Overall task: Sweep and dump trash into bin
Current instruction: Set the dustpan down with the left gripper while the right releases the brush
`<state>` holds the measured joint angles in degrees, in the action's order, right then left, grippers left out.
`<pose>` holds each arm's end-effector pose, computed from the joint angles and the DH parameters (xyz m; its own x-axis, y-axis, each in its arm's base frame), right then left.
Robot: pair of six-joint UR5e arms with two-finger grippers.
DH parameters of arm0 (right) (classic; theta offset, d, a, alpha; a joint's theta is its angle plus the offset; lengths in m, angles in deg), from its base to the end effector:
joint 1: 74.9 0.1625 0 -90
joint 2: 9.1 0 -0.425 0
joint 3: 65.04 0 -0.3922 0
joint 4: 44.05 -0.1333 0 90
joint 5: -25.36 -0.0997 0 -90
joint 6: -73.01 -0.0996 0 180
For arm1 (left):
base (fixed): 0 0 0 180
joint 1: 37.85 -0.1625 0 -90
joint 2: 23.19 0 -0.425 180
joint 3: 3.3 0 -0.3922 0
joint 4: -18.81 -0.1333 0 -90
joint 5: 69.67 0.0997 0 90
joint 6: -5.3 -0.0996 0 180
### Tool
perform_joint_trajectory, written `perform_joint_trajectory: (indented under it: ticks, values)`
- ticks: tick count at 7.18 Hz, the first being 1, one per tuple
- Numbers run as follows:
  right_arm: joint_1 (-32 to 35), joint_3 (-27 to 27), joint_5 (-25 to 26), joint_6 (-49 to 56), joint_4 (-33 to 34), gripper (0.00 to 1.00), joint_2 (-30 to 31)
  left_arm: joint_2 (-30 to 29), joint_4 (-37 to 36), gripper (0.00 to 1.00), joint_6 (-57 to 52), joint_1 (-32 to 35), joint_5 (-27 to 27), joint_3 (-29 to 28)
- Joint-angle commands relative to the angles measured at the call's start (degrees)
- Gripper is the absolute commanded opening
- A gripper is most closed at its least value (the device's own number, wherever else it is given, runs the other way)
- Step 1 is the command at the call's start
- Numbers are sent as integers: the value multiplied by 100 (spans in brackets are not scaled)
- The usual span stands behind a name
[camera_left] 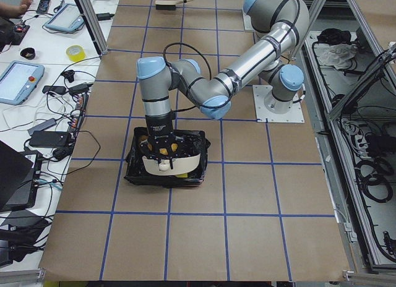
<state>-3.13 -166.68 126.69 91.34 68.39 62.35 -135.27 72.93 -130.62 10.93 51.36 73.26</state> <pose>-0.0671 -0.5673 0.2580 -0.9894 -0.0287 0.1424 -0.0012 0.9819 0.1892 0.3833 -0.5619 0.4672 -0.0562 0.9984 0.0108 0.7611 0.0359 0.6476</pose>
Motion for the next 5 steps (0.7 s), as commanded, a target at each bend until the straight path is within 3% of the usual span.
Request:
perform_joint_trajectory:
  ticks: [1,3,4,5]
  values:
    - [65,-5,-61,-161,-432,92,385,142,1275,0,-49,8,-1022,-673]
    - [74,-13,-61,-180,-442,92,405,230,2363,0,30,17,-2603,-827]
    - [117,-13,-61,-241,-451,93,405,230,2845,0,343,130,-3142,-819]
    - [239,4,-61,-363,-582,94,492,169,3363,0,956,532,-3225,-801]
